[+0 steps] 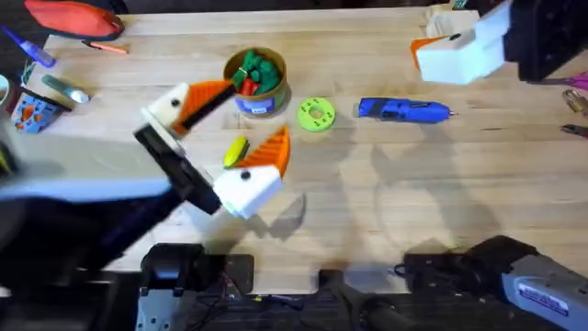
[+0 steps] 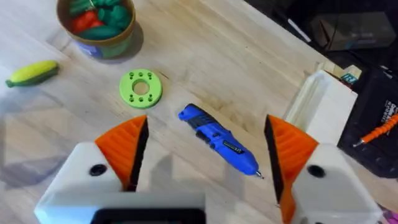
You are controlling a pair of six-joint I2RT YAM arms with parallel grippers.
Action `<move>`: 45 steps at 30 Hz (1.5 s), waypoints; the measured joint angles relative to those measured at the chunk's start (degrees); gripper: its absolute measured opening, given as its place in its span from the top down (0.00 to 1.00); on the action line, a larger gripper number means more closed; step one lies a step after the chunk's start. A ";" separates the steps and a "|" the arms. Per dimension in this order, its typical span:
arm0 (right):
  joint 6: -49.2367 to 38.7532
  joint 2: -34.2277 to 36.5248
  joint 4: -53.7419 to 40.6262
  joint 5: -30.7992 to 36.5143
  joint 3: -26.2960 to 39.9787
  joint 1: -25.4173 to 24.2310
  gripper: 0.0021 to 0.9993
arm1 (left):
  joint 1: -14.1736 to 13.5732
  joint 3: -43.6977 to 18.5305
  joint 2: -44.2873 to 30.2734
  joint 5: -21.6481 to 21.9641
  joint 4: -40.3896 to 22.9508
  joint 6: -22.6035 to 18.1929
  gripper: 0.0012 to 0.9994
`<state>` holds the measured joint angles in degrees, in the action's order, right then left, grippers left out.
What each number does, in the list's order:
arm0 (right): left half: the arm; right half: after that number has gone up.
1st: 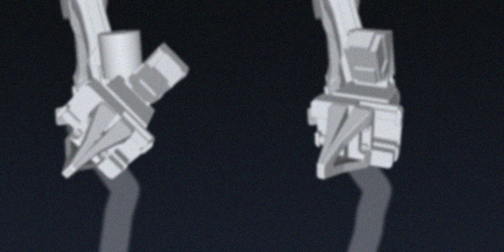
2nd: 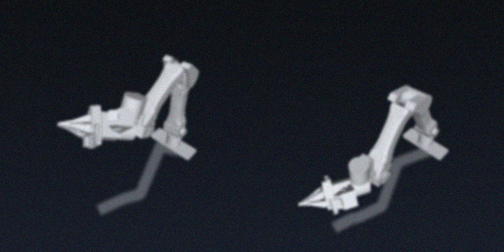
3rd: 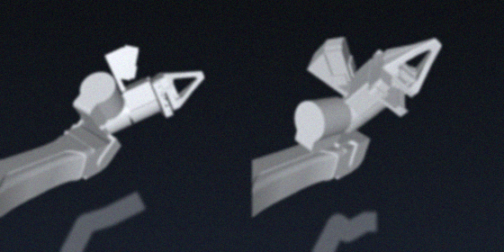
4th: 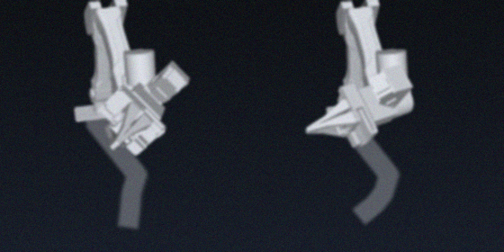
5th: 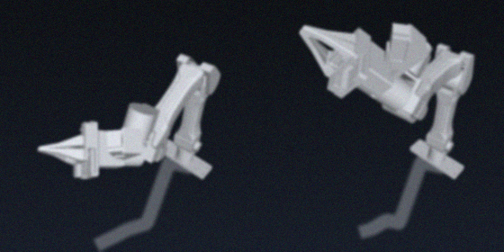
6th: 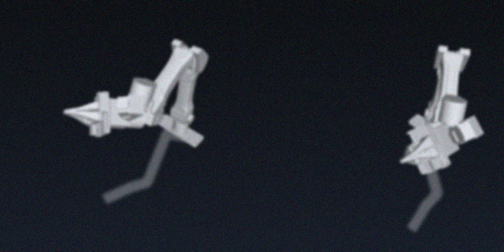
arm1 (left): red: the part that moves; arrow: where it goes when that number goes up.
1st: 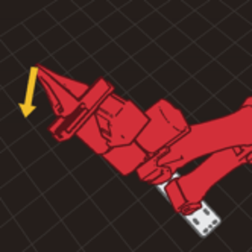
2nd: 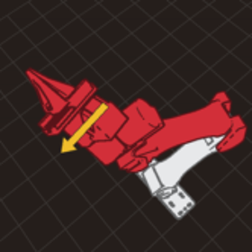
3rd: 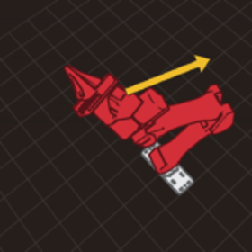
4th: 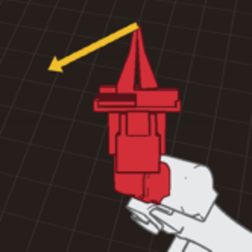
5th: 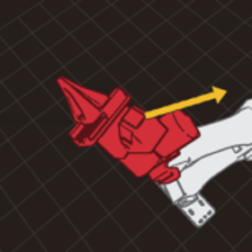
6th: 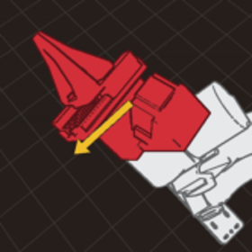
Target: Pick up the gripper from the table and insert it into the empty holder that is missing its gripper. Then pick up a screw, insert it into the mounting hole, and use the screwdriver to tighten it. Finally, clean up the table by picking up the vegetable and placing it into the bucket.
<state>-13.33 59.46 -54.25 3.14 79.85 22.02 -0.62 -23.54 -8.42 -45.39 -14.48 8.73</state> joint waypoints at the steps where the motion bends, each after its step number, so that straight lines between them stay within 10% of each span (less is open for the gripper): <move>1: 0.07 -0.19 -0.03 0.00 0.00 0.00 0.01 | 0.00 -2.09 -1.96 0.29 -1.81 -0.77 0.01; 11: 0.12 -0.52 -5.69 0.02 0.00 0.00 0.01 | 0.00 -30.10 -24.25 7.44 -37.18 -10.55 0.01; 16: 1.61 -0.91 -14.83 0.00 0.00 0.00 0.01 | 0.00 -47.83 -36.37 18.75 -59.13 -13.16 0.01; 33: 10.27 -5.49 -19.53 0.02 0.00 0.00 0.01 | 0.00 -49.05 -42.66 29.12 -68.40 -15.63 0.01; 45: 10.39 -5.83 -21.01 0.00 0.02 0.00 0.01 | -10.73 -48.72 -61.33 43.80 -67.53 -15.99 0.01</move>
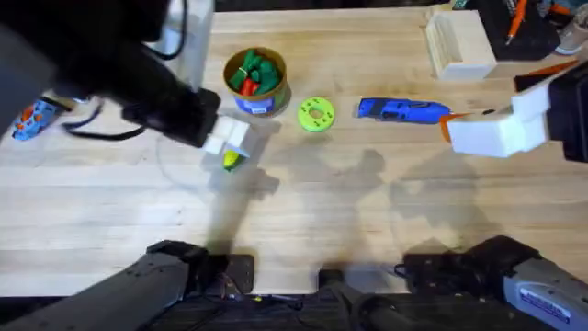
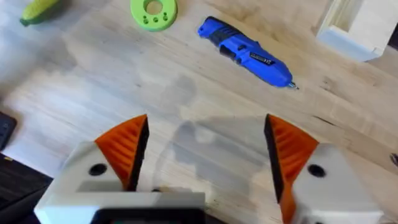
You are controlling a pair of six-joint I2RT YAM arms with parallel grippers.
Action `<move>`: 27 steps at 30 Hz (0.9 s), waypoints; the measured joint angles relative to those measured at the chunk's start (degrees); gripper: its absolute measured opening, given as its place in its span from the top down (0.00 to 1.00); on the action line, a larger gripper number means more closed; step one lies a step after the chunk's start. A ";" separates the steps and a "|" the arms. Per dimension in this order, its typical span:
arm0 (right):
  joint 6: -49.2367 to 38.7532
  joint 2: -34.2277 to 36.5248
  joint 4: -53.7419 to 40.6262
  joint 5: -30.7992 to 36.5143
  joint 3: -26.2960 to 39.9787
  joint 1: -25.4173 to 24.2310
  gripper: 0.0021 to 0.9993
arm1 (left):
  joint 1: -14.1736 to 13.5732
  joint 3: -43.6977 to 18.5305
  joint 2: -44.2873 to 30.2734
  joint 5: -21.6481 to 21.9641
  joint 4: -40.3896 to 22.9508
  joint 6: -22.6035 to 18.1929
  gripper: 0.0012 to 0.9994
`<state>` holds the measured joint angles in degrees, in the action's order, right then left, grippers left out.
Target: Pick up the gripper from the table and insert it into the empty holder that is missing its gripper. Then pick up a screw, insert it into the mounting hole, and use the screwdriver to tighten it. Finally, clean up the table by picking up the vegetable and placing it into the bucket.
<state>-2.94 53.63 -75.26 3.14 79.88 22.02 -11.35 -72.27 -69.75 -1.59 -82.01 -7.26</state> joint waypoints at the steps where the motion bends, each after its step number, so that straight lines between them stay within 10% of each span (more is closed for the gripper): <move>1: 0.01 0.00 -0.01 0.02 0.00 0.00 0.01 | -0.17 0.63 -1.17 0.38 1.25 0.18 0.01; 12: 0.00 0.00 -0.02 0.00 0.00 0.00 0.01 | -0.20 18.23 -5.43 1.21 21.42 0.62 0.01; 21: 0.02 0.00 -0.02 0.00 0.00 0.00 0.01 | -0.20 19.36 -20.68 1.10 28.90 0.43 0.01; 27: 0.02 0.00 -0.04 0.00 0.00 0.00 0.01 | -0.20 19.23 -20.95 0.79 29.13 0.42 0.25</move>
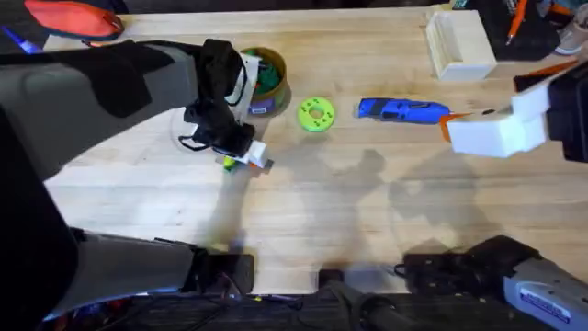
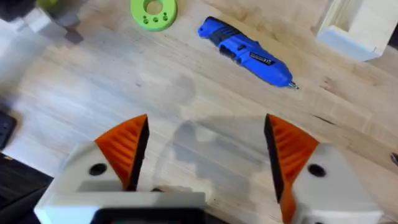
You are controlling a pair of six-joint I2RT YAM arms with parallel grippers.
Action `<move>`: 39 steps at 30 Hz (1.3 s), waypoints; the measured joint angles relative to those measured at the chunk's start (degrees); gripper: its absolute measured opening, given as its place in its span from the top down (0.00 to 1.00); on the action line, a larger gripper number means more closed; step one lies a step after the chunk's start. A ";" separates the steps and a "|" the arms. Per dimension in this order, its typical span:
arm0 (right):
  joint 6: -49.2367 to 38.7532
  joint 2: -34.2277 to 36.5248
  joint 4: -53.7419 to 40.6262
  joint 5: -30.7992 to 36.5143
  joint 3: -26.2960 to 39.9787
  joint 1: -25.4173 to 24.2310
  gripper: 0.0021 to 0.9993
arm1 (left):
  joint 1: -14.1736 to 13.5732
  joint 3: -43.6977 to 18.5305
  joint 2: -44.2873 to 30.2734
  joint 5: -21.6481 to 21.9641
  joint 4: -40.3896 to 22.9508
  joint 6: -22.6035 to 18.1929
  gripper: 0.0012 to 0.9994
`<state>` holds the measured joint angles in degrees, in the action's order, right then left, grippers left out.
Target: Pick up the gripper from the table and insert it into the empty holder that is missing its gripper. Then pick up a screw, insert it into the mounting hole, and use the screwdriver to tighten it. Finally, clean up the table by picking up the vegetable and placing it into the bucket.
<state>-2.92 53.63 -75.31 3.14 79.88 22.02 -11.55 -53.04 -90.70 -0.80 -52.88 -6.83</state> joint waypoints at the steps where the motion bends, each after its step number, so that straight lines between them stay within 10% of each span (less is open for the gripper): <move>1: 0.00 0.00 0.02 0.00 0.00 0.00 0.01 | 0.00 0.00 0.00 -0.03 0.01 -0.01 0.37; 5: 0.00 0.00 0.01 0.02 0.00 0.00 0.01 | -0.09 -0.39 0.02 -0.22 -0.07 0.18 0.87; 7: 0.00 0.00 0.02 0.00 0.00 0.00 0.01 | -0.15 -0.44 -0.16 -0.13 -0.04 0.05 0.97; 19: 0.00 0.00 0.01 0.00 0.00 0.00 0.01 | -0.15 -3.77 -1.64 0.44 -6.23 0.03 0.96; 39: 0.00 0.00 0.02 0.02 0.00 0.00 0.01 | -0.15 -27.89 10.23 0.44 -13.07 0.90 0.96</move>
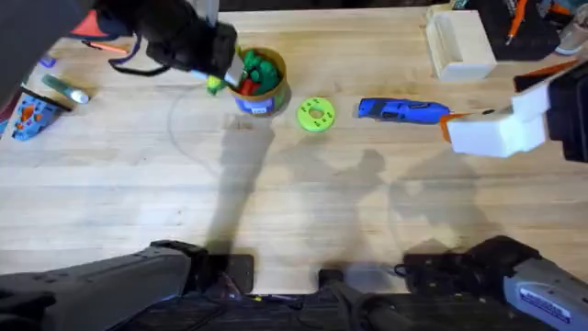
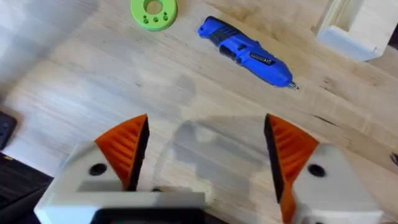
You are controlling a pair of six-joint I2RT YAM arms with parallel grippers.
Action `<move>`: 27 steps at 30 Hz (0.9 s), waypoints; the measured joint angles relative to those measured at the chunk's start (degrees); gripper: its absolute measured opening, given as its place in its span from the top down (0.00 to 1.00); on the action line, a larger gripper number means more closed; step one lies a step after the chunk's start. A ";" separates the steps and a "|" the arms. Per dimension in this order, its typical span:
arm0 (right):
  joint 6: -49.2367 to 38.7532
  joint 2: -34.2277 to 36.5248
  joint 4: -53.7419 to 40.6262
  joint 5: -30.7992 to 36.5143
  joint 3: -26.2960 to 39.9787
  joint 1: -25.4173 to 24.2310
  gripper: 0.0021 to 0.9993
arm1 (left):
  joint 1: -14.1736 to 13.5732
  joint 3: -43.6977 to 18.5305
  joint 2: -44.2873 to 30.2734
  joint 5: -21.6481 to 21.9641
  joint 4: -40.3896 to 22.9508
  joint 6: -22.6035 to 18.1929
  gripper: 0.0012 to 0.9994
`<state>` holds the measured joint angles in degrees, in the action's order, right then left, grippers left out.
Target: Pick up the gripper from the table and insert it into the empty holder that is missing its gripper. Then pick up a screw, insert it into the mounting hole, and use the screwdriver to tighten it. Finally, clean up the table by picking up the vegetable and placing it into the bucket.
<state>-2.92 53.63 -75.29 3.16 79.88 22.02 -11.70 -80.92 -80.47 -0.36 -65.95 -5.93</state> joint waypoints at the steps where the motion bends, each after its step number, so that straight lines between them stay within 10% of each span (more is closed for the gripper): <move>1: 0.00 0.00 -0.01 -0.02 0.00 0.00 0.01 | 0.00 -0.35 0.00 -0.02 0.97 0.11 0.96; 23: 0.00 0.00 0.00 -0.02 0.00 0.00 0.01 | 0.00 -0.46 -18.10 -0.26 19.44 0.63 0.96; 27: 0.00 0.00 0.00 -0.02 0.00 0.00 0.01 | 0.00 -0.48 -17.66 -0.26 19.99 0.63 0.22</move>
<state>-2.92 53.63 -75.29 3.14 79.88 22.02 -11.70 -81.40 -98.13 -0.62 -45.95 -5.30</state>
